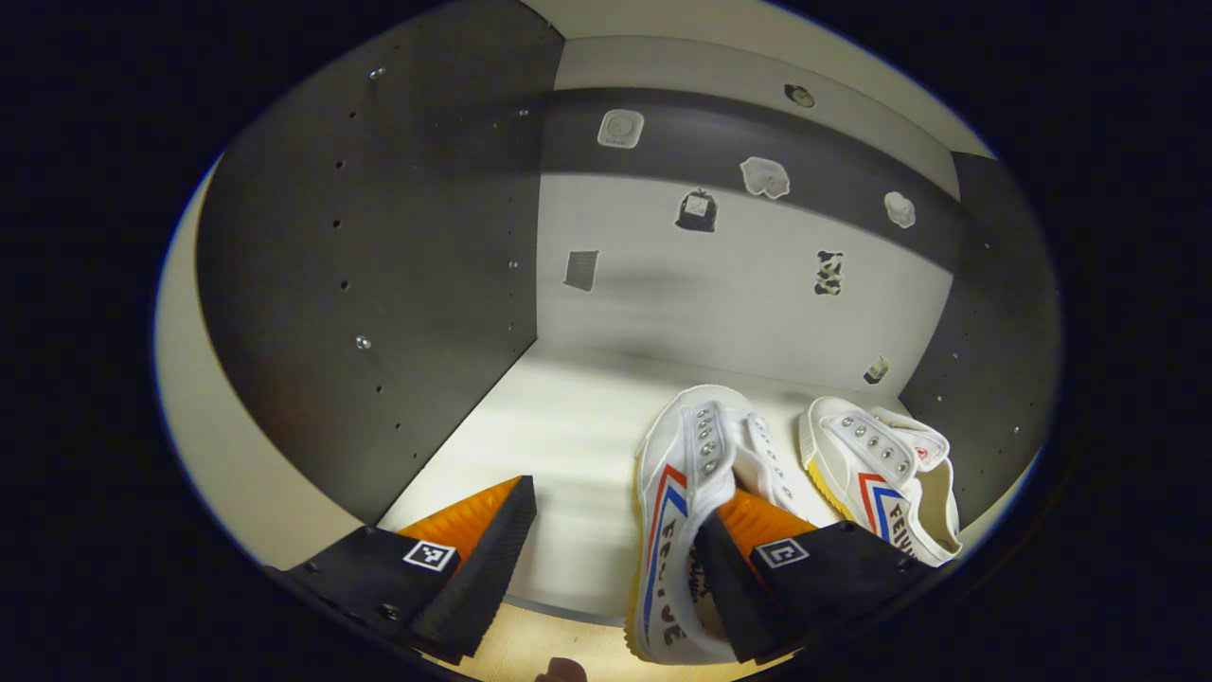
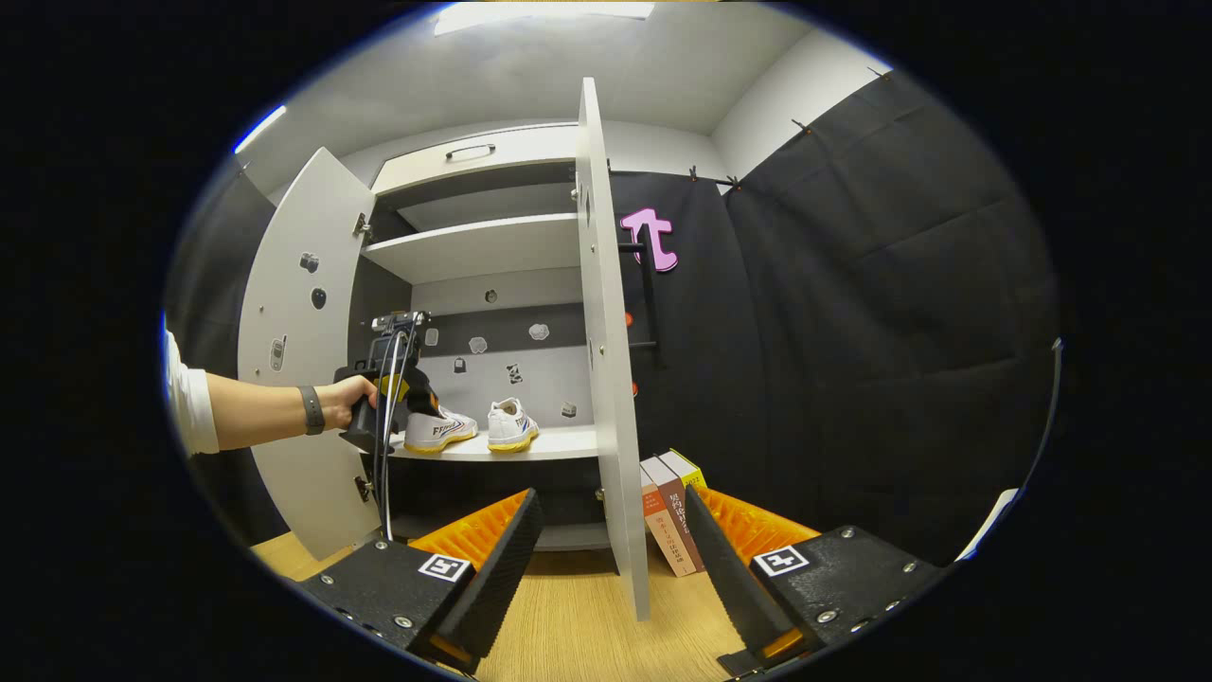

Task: Grab one shoe with the right hand and put it into the shoe cabinet, grab the other shoe with the left hand and put it into the shoe cabinet; then close the right door with the right hand and the left door with the left hand.

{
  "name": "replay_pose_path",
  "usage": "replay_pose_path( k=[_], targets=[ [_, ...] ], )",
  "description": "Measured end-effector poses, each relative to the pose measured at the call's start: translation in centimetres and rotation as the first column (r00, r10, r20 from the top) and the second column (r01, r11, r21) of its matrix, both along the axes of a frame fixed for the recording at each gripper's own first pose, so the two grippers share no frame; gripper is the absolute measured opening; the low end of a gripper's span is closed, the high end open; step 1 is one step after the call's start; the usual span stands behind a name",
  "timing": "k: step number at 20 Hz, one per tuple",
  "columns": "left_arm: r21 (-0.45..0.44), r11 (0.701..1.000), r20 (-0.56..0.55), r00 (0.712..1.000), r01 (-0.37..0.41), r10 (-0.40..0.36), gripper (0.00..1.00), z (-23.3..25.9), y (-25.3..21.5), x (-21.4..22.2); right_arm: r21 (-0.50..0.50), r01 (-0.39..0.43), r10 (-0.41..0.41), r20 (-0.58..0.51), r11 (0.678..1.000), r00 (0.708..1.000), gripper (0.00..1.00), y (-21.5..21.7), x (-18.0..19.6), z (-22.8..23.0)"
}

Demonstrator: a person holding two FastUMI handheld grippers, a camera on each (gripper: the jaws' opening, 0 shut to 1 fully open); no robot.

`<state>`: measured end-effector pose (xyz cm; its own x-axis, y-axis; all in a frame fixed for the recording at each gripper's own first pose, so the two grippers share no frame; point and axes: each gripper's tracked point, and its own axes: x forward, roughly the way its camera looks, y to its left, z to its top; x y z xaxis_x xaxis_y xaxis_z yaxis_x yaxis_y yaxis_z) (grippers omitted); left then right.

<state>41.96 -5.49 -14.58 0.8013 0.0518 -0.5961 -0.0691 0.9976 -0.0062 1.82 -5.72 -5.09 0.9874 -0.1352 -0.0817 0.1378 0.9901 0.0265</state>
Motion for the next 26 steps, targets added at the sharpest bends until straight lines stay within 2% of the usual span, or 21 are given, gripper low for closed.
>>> replay_pose_path(
  k=[3,6,12,13,16,18,20,23,26],
  targets=[
    [-0.02,0.998,0.051,0.997,0.061,-0.06,0.98,2.5,-1.3,-2.2,0.001,-0.015,0.015,0.01,1.0,1.0,0.93,0.4,-0.6,0.4],
    [-0.041,0.993,0.149,0.983,0.115,-0.108,0.98,6.8,-2.1,-5.1,-0.004,-0.029,0.029,0.006,1.0,1.0,0.93,0.6,-0.9,0.5],
    [-0.066,0.972,0.362,0.913,0.227,-0.189,0.97,14.6,-3.1,-15.5,-0.011,-0.085,0.085,-0.006,0.996,0.996,0.93,2.1,-1.3,0.7],
    [-0.057,0.971,0.389,0.901,0.231,-0.191,0.99,15.4,-2.7,-17.4,-0.014,-0.098,0.098,-0.007,0.995,0.995,0.93,2.4,-1.6,0.7],
    [-0.048,0.975,0.455,0.874,0.218,-0.173,0.96,15.9,-1.5,-22.8,-0.014,-0.129,0.129,-0.003,0.992,0.992,0.93,3.3,-2.1,0.9],
    [-0.051,0.98,0.457,0.877,0.195,-0.15,0.99,14.3,-0.4,-26.5,-0.013,-0.142,0.142,0.0,0.99,0.99,0.93,3.7,-2.5,0.8],
    [-0.045,0.985,0.458,0.879,0.168,-0.129,0.97,13.1,0.6,-29.7,-0.01,-0.149,0.149,0.006,0.989,0.989,0.93,4.0,-2.9,0.9],
    [-0.004,0.992,0.478,0.871,0.129,-0.112,0.96,11.3,2.1,-33.5,-0.008,-0.162,0.163,0.003,0.987,0.987,0.93,4.5,-3.3,0.6],
    [-0.009,0.994,0.48,0.872,0.111,-0.093,0.97,9.6,2.7,-36.4,-0.007,-0.167,0.167,-0.007,0.986,0.986,0.93,4.8,-3.6,0.0]
  ],
)
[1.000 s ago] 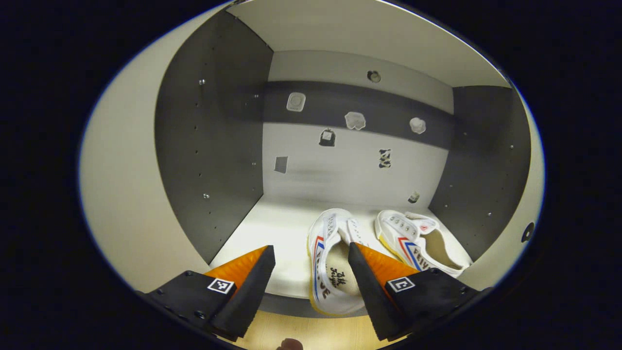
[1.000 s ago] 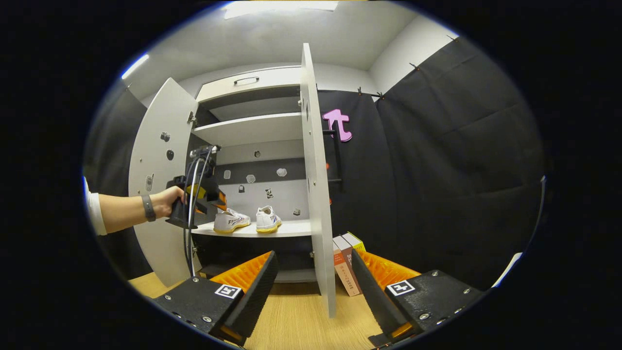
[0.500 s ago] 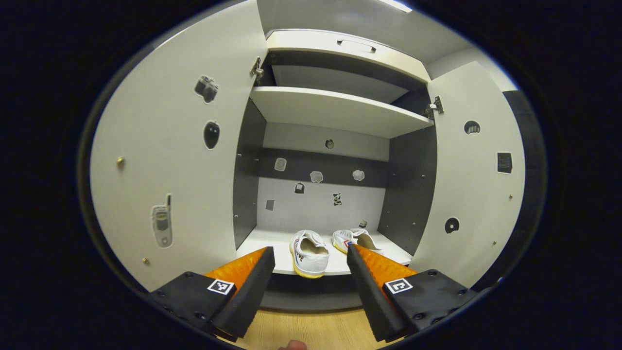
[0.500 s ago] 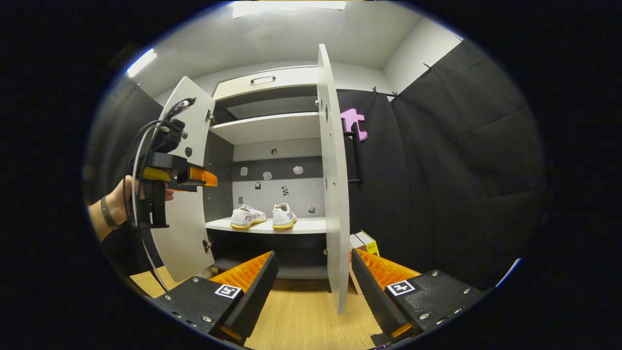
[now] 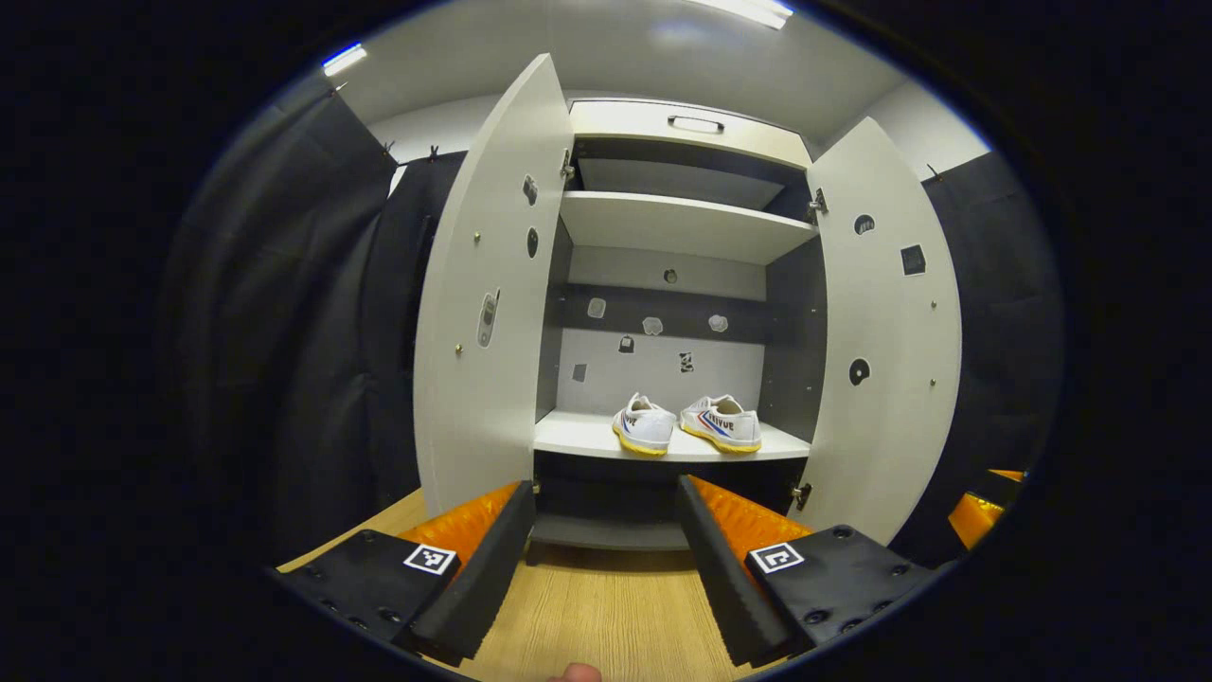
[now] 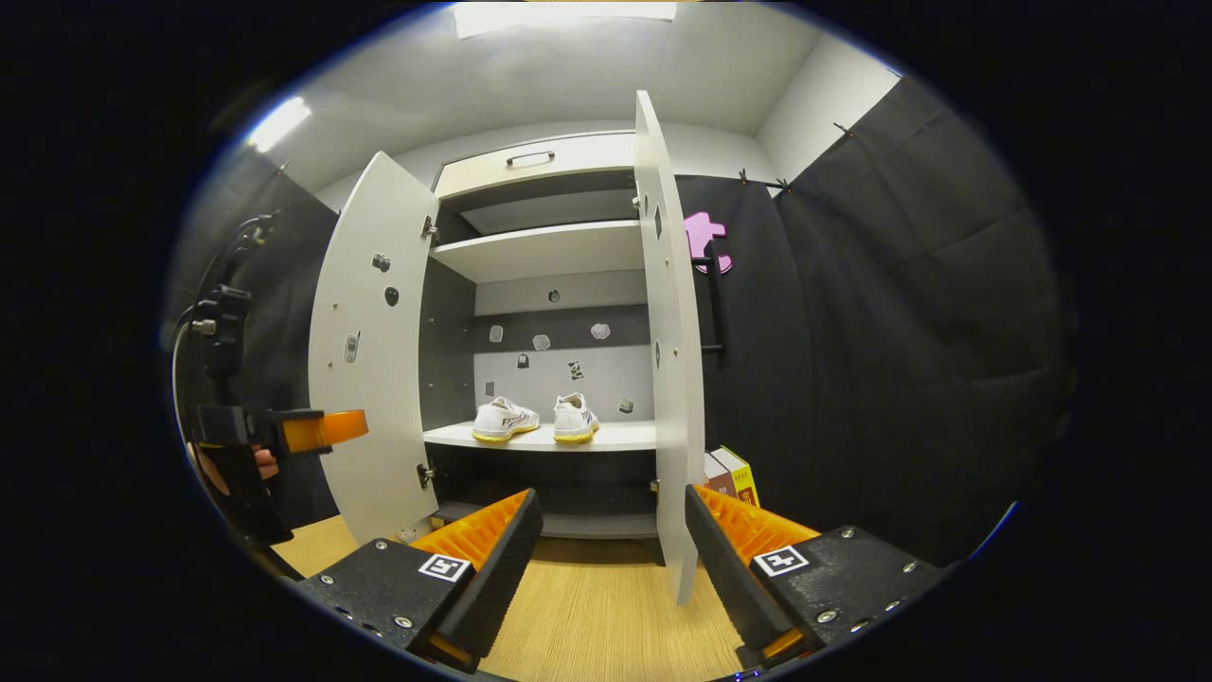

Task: Grab one shoe with the right hand and put it into the shoe cabinet, grab the other shoe with the left hand and put it into the shoe cabinet; then close the right door with the right hand and the left door with the left hand.

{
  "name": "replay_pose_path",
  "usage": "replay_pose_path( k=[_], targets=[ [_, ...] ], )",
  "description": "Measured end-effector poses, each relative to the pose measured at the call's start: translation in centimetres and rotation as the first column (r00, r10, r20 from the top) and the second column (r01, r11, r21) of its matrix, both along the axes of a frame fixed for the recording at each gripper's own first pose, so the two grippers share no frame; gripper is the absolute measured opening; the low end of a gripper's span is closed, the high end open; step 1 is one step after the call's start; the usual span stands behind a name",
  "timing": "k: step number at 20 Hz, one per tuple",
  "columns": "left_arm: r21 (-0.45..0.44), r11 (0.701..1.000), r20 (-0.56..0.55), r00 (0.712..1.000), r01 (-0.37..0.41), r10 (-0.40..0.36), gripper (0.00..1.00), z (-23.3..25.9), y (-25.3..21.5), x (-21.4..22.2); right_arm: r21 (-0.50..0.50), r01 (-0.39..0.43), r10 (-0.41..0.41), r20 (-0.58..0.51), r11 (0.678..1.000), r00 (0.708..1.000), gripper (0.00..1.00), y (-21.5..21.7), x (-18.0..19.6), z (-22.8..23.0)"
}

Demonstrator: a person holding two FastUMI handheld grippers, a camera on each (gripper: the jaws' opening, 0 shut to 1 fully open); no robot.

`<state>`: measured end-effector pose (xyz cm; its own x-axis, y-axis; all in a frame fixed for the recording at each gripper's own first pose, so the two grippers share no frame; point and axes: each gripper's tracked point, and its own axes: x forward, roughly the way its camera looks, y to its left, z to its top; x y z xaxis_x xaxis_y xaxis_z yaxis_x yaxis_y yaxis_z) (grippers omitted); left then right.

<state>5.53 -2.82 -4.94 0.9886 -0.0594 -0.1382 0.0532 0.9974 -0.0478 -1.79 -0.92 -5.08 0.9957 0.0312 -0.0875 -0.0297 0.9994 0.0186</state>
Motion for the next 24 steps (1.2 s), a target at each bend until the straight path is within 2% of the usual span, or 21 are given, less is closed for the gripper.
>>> replay_pose_path(
  k=[4,8,10,13,16,18,20,21,22,24],
  targets=[
    [0.001,1.0,0.015,1.0,-0.021,0.021,0.97,-1.3,0.8,-2.7,0.01,0.014,-0.014,-0.017,1.0,1.0,0.93,-0.1,-0.1,-0.7],
    [-0.009,0.999,0.017,0.999,-0.037,0.038,0.97,-1.6,1.3,-3.8,0.006,0.028,-0.029,0.076,1.0,0.997,0.93,-1.9,0.8,3.1],
    [-0.019,0.999,0.006,0.999,-0.046,0.046,0.97,-2.1,1.4,-4.4,-0.05,0.092,-0.086,0.122,0.994,0.989,0.93,-5.9,3.1,6.1],
    [-0.022,0.999,-0.021,0.999,-0.036,0.035,0.97,-3.2,1.2,-5.6,-0.089,0.146,-0.134,0.133,0.985,0.982,0.93,-11.5,6.9,10.1],
    [-0.005,1.0,-0.02,0.999,-0.027,0.027,0.97,-3.3,1.3,-6.1,-0.009,0.145,-0.142,0.169,0.989,0.975,0.93,-15.1,11.2,14.3],
    [0.002,1.0,-0.016,1.0,-0.021,0.021,0.97,-3.2,1.2,-6.3,-0.011,0.169,-0.164,0.174,0.986,0.971,0.93,-17.4,14.0,15.3],
    [0.004,1.0,-0.014,1.0,-0.019,0.019,0.97,-3.2,1.0,-6.5,-0.022,0.157,-0.152,0.155,0.987,0.976,0.92,-18.0,16.3,15.3],
    [0.002,1.0,-0.013,1.0,-0.021,0.021,0.97,-3.1,0.8,-6.6,-0.022,0.15,-0.146,0.139,0.988,0.979,0.98,-17.7,17.0,15.2],
    [-0.008,1.0,-0.013,1.0,-0.018,0.018,0.97,-3.1,0.7,-6.5,-0.021,0.152,-0.147,0.136,0.988,0.98,0.93,-17.8,17.6,15.1],
    [-0.024,1.0,-0.003,1.0,-0.014,0.014,0.96,-2.7,0.4,-6.5,-0.016,0.156,-0.151,0.152,0.988,0.977,0.92,-18.3,17.9,15.3]
  ],
)
